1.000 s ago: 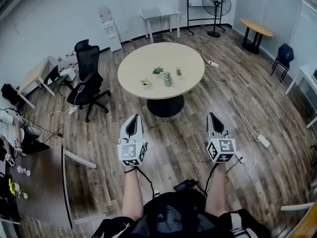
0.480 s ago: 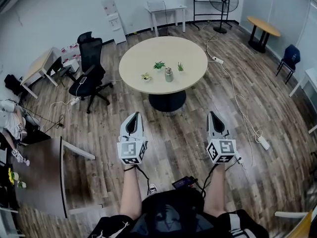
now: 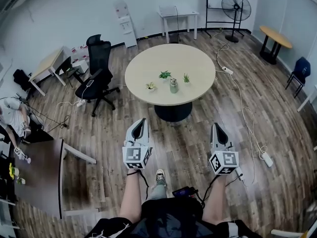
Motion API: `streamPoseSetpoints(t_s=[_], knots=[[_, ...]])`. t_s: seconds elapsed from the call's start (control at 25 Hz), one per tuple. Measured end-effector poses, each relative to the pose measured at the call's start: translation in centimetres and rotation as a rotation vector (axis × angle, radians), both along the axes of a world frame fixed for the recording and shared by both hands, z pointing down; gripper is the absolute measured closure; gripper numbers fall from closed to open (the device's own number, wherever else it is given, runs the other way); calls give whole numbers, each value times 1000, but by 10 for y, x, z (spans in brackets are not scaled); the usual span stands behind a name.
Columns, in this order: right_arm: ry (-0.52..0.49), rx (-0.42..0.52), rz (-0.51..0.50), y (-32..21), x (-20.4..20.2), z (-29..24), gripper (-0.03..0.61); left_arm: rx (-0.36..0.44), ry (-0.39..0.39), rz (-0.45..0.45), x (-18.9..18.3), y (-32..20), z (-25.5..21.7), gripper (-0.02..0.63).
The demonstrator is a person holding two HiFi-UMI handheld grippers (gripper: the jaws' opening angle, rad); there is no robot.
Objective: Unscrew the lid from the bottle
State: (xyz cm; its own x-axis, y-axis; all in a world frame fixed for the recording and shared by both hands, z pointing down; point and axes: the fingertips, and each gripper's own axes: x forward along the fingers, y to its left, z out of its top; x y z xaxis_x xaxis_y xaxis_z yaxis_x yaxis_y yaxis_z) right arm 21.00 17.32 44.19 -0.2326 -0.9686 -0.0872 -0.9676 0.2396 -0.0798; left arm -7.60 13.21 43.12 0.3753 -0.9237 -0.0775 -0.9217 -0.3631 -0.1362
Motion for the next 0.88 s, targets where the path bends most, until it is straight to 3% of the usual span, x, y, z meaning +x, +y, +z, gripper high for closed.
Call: streamPoseSetpoints(t_s=[0.16,0.4,0.64,0.88], knots=[[25,-18,6,-38,6,9,575,-5,23,26,14,-54,10,612],[75,-37,55,-152,10,17,575,-6,42,108,37,-195,29,612],[78,-5,61,-276,-12,-12,574,18,81,150,24,-317,8,612],[73,-15,14,-358,-38,-10,574,16,84,141,11,-382,18,612]])
